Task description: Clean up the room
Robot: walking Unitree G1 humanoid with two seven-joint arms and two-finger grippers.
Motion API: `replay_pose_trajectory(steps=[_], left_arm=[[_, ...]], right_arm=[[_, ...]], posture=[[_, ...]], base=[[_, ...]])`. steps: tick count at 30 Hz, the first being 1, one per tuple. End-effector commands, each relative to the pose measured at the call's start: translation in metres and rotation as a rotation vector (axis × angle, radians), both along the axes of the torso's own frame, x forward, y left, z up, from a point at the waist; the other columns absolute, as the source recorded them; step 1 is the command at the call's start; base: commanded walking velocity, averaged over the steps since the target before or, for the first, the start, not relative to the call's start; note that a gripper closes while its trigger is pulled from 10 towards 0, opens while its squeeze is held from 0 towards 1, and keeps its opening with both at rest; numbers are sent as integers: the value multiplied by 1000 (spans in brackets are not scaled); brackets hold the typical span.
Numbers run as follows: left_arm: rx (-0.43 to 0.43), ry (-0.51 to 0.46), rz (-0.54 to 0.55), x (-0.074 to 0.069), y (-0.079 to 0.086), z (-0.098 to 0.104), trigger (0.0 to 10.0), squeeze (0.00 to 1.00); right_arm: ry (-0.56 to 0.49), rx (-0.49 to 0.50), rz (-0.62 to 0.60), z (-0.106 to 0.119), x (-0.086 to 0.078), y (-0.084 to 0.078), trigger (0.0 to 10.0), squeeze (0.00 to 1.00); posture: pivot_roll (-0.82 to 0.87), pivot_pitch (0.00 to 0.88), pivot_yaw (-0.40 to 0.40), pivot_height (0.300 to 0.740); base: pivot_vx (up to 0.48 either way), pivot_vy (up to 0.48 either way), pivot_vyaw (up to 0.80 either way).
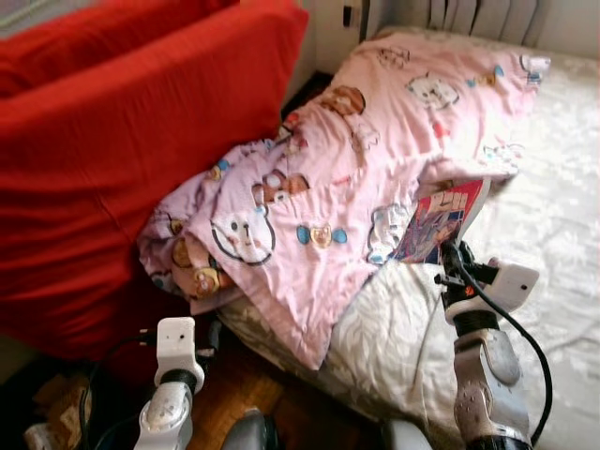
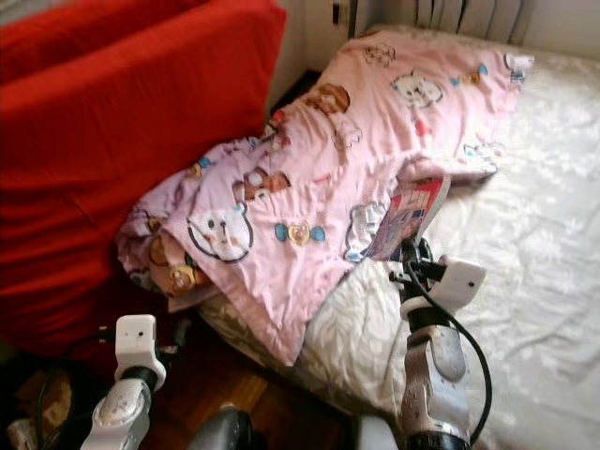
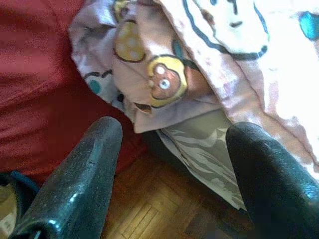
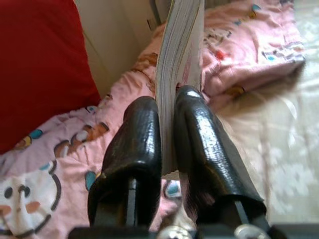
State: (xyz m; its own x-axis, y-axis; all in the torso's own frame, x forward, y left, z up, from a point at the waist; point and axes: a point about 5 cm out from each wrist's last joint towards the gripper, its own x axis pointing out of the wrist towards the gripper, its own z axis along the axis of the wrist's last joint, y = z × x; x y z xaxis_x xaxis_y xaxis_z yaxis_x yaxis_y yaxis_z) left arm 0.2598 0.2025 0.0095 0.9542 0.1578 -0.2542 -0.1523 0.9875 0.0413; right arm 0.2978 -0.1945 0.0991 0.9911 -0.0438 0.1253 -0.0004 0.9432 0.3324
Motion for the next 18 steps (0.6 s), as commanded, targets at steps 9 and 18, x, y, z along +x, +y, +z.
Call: replay_pose_trajectory(steps=[9, 18], left_arm=[[-105, 146, 115, -13, 4, -30, 10000, 0], [-102, 303, 133, -34, 6, -54, 10000, 0]], right_arm=[[32, -58, 11, -1, 7, -1, 10000, 0], [63, -70, -18, -6, 8, -8, 10000, 0]], posture=[[-121, 9, 14, 740], [-128, 0, 11, 740]], base=[[0, 0, 0], [0, 0, 0]])
